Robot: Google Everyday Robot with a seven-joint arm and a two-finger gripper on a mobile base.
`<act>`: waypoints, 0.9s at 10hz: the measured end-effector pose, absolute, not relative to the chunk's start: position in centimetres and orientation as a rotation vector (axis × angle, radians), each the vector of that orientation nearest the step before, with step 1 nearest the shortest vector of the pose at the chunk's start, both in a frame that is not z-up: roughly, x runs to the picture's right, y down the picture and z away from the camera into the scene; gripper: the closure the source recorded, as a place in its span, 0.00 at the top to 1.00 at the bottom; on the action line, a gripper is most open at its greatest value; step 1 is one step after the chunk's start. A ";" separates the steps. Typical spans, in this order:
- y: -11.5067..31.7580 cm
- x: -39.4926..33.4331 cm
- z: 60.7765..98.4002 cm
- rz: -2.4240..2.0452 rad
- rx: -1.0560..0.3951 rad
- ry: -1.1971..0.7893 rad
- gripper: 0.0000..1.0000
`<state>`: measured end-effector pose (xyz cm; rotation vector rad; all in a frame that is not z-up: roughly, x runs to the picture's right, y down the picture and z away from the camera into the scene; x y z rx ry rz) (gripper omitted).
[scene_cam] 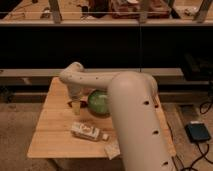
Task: Drag the pepper across the table
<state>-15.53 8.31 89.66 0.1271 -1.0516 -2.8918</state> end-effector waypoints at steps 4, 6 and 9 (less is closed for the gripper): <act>8.8 -15.2 91.5 -2.834 0.230 -1.109 0.80; 9.0 -16.8 91.9 -2.847 0.281 -1.138 0.80; 9.0 -17.5 92.6 -2.849 0.268 -1.176 0.80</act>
